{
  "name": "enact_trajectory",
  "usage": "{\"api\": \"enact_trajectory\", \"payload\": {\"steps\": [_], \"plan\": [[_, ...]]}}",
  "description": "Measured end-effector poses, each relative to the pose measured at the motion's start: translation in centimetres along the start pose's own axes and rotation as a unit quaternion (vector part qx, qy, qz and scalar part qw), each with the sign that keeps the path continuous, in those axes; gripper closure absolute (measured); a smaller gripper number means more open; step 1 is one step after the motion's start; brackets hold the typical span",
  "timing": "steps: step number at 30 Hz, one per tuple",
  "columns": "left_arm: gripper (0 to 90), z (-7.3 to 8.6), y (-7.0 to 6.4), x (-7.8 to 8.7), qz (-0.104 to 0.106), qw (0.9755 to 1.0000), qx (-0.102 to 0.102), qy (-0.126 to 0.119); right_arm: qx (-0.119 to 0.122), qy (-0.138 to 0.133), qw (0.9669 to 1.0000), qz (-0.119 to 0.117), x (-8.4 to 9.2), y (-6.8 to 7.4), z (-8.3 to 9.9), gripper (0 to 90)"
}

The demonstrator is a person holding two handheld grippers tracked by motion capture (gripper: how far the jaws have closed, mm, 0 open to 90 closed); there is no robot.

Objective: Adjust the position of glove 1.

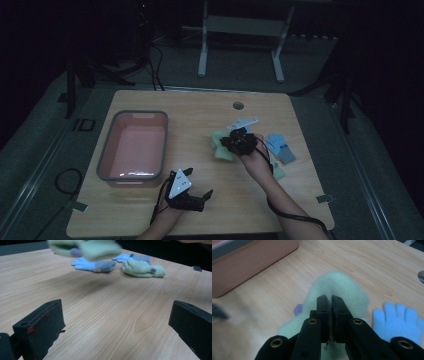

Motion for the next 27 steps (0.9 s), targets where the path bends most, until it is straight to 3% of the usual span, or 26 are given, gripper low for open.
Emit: {"api": "enact_trajectory", "payload": {"steps": [6,12,18,22,27], "plan": [[0.3,0.0,0.0,0.0,-0.001,1.0000,-0.002,0.002,0.001,-0.009,0.9999,0.008,3.4,0.6,2.1,85.7],[0.3,0.0,-0.1,0.0,-0.002,1.0000,-0.005,0.002,-0.006,-0.014,0.9998,0.012,4.9,1.5,4.6,85.7],[0.3,0.0,0.0,0.0,-0.002,1.0000,-0.005,0.002,-0.013,0.001,0.9999,0.003,4.1,2.5,7.6,85.7],[0.3,0.0,-0.1,0.0,-0.002,1.0000,-0.006,0.002,-0.031,0.007,0.9995,0.003,3.2,2.7,8.8,85.6],[0.3,0.0,-0.1,0.0,-0.001,1.0000,-0.006,0.002,-0.020,0.018,0.9996,0.010,1.7,2.9,9.7,85.5]]}}
Point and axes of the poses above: each handheld gripper's, and its own axes: x roughly backward along the jaws, z roughly out of its underside, y roughly to its left, the point moved 1 cm from there along -x, roughly forward along the jaws, and after that the axes turned 5 degrees about -x, right-handed, at the moved point
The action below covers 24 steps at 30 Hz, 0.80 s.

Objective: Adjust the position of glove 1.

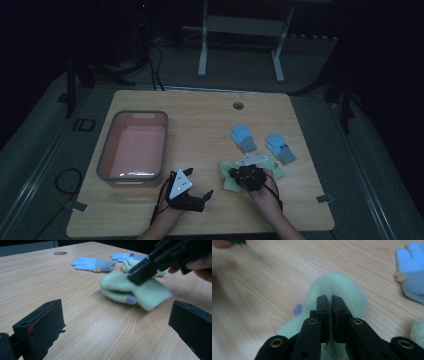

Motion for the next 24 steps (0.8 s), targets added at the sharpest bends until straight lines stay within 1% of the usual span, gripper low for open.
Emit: {"api": "enact_trajectory", "payload": {"steps": [1,3,5,6,7,10,14,16,18,21,22,23,24], "plan": [[0.3,0.0,0.0,0.0,0.000,1.0000,0.000,0.000,0.003,0.004,1.0000,0.001,-0.3,0.0,0.1,85.5],[0.3,0.0,0.0,0.0,0.000,1.0000,0.000,0.000,0.000,0.010,0.9999,-0.003,-0.7,0.0,0.4,85.2],[0.3,0.0,0.0,0.0,0.001,1.0000,0.001,0.000,0.001,0.014,0.9999,-0.001,-1.1,0.0,0.6,84.2],[0.3,0.0,0.0,0.0,0.000,1.0000,0.001,0.000,-0.004,0.015,0.9999,-0.005,-1.3,-0.1,0.7,82.8],[0.3,0.0,0.0,0.0,0.000,1.0000,0.000,0.000,-0.004,0.020,0.9998,-0.008,-1.5,-0.2,0.8,80.1],[0.3,0.0,0.0,0.0,0.000,1.0000,-0.001,0.000,0.003,0.016,0.9998,-0.010,-1.8,-0.2,1.1,75.0],[0.3,0.0,0.0,0.0,0.000,1.0000,0.000,0.000,0.013,0.012,0.9998,-0.013,-1.8,-0.1,1.2,66.6],[0.3,0.0,0.0,0.0,0.000,1.0000,0.000,0.000,0.012,0.010,0.9998,-0.014,-1.4,-0.1,1.1,63.1],[0.3,0.0,0.0,0.0,0.000,1.0000,0.000,0.000,0.018,0.007,0.9996,-0.019,-0.9,-0.1,0.9,62.9],[0.3,0.0,0.0,0.0,0.000,1.0000,-0.001,0.000,0.030,-0.006,0.9993,-0.021,0.3,-0.4,0.7,62.4],[0.3,0.0,0.0,0.0,0.000,1.0000,-0.001,0.000,0.030,-0.006,0.9993,-0.021,0.3,-0.4,0.7,62.4],[0.3,0.0,0.0,0.0,0.000,1.0000,-0.001,0.000,0.032,-0.008,0.9993,-0.019,0.6,-0.5,0.7,61.6],[0.3,0.0,0.0,0.0,0.000,1.0000,-0.001,0.001,0.033,-0.010,0.9991,-0.023,1.2,-1.1,0.6,61.6]]}}
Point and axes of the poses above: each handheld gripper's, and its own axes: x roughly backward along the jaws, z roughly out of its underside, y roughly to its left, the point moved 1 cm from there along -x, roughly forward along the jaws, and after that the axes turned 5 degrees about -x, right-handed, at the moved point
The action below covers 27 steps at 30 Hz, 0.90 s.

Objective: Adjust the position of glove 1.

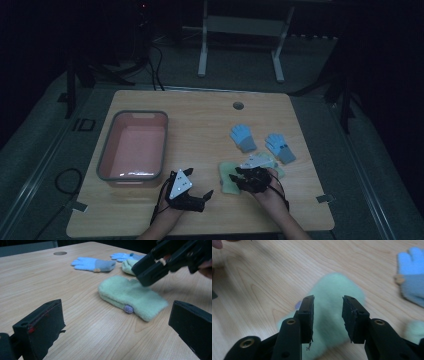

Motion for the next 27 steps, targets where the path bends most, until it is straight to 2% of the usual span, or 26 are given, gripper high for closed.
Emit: {"api": "enact_trajectory", "payload": {"steps": [5,6,9,16,19,23,27], "plan": [[0.3,0.0,0.0,0.0,0.000,1.0000,0.002,0.000,-0.014,-0.012,0.9998,0.008,1.7,-2.2,0.1,62.7],[0.3,0.0,0.0,0.0,0.000,1.0000,0.002,0.000,-0.014,-0.012,0.9998,0.008,1.7,-2.2,0.1,62.7],[0.3,0.0,0.0,0.0,0.000,1.0000,0.002,0.000,-0.025,-0.027,0.9992,0.016,3.2,-3.9,0.3,63.9],[0.3,0.0,0.0,0.0,0.001,1.0000,0.003,0.001,-0.028,-0.037,0.9974,0.054,5.4,-6.9,0.9,63.5],[0.3,0.0,0.1,0.0,0.000,1.0000,0.003,0.001,-0.040,-0.035,0.9960,0.072,5.9,-8.6,1.2,64.1],[0.3,0.0,0.1,0.0,0.000,1.0000,0.004,0.001,-0.044,-0.030,0.9963,0.068,6.1,-10.1,1.4,64.8],[0.3,0.0,0.1,0.0,0.000,1.0000,0.005,0.001,-0.031,-0.024,0.9974,0.061,6.0,-11.1,1.5,64.1]]}}
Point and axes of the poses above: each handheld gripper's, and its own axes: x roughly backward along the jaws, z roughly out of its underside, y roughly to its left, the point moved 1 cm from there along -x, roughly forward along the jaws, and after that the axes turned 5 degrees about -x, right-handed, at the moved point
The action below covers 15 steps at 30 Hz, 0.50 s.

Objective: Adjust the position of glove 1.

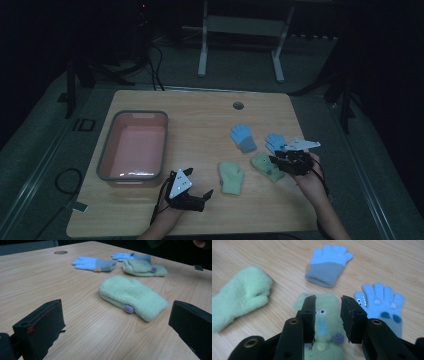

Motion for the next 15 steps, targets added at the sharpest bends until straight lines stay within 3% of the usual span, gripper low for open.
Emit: {"api": "enact_trajectory", "payload": {"steps": [6,15], "plan": [[0.3,0.0,0.0,0.0,0.000,1.0000,0.000,0.000,-0.001,0.018,0.9998,-0.010,-1.2,-0.7,0.4,63.2],[0.3,0.0,0.0,0.0,-0.001,1.0000,0.002,0.000,-0.016,0.050,0.9978,-0.041,-4.4,-1.4,2.5,56.3]]}}
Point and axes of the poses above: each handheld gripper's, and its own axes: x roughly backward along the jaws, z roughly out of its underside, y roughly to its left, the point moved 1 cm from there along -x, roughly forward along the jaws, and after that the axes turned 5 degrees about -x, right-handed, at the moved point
